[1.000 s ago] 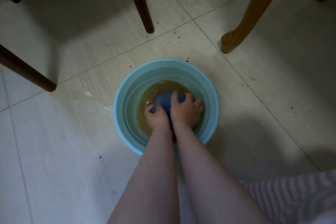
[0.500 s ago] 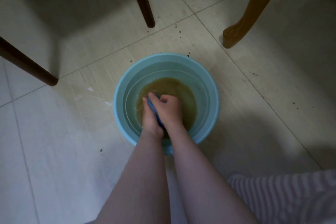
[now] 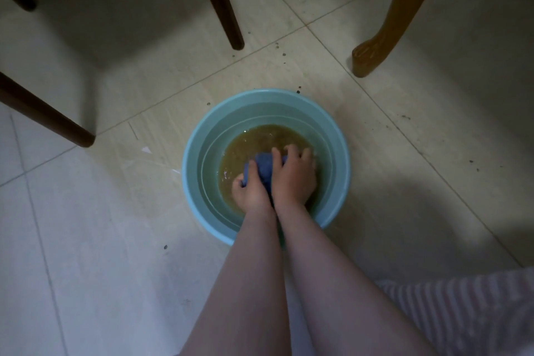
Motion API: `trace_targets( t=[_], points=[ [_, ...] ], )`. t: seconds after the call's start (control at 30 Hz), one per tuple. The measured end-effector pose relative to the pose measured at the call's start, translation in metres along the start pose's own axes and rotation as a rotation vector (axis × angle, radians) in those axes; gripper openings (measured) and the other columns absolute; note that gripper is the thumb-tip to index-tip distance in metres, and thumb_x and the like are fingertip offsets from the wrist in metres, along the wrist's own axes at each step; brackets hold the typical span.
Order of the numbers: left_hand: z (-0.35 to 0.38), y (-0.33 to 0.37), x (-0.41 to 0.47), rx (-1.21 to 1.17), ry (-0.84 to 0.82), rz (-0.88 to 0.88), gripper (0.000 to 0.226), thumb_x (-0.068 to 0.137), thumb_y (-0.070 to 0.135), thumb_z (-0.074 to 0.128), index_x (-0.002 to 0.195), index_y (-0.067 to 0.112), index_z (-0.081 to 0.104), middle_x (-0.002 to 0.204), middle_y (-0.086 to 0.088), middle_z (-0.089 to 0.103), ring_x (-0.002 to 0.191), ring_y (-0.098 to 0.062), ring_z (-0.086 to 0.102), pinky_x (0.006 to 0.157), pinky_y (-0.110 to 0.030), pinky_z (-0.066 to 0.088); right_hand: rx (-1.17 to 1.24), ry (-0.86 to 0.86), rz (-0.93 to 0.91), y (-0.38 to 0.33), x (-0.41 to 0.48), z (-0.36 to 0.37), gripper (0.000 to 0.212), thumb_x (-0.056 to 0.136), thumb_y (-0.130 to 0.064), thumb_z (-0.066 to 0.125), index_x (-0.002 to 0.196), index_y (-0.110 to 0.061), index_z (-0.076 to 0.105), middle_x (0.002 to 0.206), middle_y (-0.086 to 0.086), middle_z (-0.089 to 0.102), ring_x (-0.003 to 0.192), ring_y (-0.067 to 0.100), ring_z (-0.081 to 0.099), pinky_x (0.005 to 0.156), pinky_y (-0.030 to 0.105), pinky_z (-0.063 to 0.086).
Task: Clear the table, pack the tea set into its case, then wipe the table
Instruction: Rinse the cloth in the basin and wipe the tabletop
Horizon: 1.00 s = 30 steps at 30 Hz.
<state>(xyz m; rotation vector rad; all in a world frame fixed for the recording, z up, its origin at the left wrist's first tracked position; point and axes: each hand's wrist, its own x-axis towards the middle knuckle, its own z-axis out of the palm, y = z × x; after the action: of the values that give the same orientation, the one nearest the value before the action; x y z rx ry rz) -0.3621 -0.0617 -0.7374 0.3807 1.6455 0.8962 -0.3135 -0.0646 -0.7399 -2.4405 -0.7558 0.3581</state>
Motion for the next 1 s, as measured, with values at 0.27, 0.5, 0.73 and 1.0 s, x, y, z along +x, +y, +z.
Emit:
trace_targets(
  t=[0.27,0.5,0.73,1.0],
  points=[
    [-0.012,0.001,0.026,0.250,0.156,0.091,0.032,0.096,0.028,0.048,0.109,0.005,0.066,0.108,-0.016,0.067,0.102,-0.033,0.062,0.087,-0.038,0.049,0.141,-0.475,0.126,-0.002,-0.017,0.004,0.038,0.091,-0.006,0.047,0.123,-0.026,0.052,0.134,0.007,0.039,0.110,0.028,0.050,0.089,0.042,0.048],
    [-0.024,0.025,0.039,-0.188,-0.275,-0.226,0.039,0.090,0.051,0.056,0.100,0.015,0.062,0.094,-0.011,0.067,0.083,-0.023,0.067,0.074,-0.034,0.057,0.811,-0.434,0.323,-0.035,-0.031,-0.013,0.026,0.082,-0.018,0.055,0.057,-0.015,0.053,0.055,-0.003,0.054,0.057,0.017,0.052,0.056,0.029,0.043],
    [-0.023,0.031,0.022,-0.288,-0.448,-0.355,0.036,0.095,0.050,0.049,0.088,0.018,0.062,0.062,-0.002,0.061,0.059,-0.015,0.063,0.054,-0.024,0.053,0.594,-0.328,0.188,-0.039,-0.026,-0.005,0.043,0.083,-0.033,0.066,0.053,-0.015,0.042,0.050,0.004,0.043,0.049,0.017,0.043,0.050,0.033,0.041],
    [-0.006,0.039,-0.001,0.006,-0.409,-0.178,0.021,0.090,0.029,0.058,0.075,0.015,0.066,0.070,-0.002,0.062,0.060,-0.016,0.059,0.055,-0.026,0.049,0.333,-0.082,0.129,-0.031,-0.003,-0.010,0.036,0.090,-0.022,0.055,0.057,-0.015,0.043,0.059,-0.001,0.045,0.052,0.016,0.037,0.053,0.027,0.029]
  ],
)
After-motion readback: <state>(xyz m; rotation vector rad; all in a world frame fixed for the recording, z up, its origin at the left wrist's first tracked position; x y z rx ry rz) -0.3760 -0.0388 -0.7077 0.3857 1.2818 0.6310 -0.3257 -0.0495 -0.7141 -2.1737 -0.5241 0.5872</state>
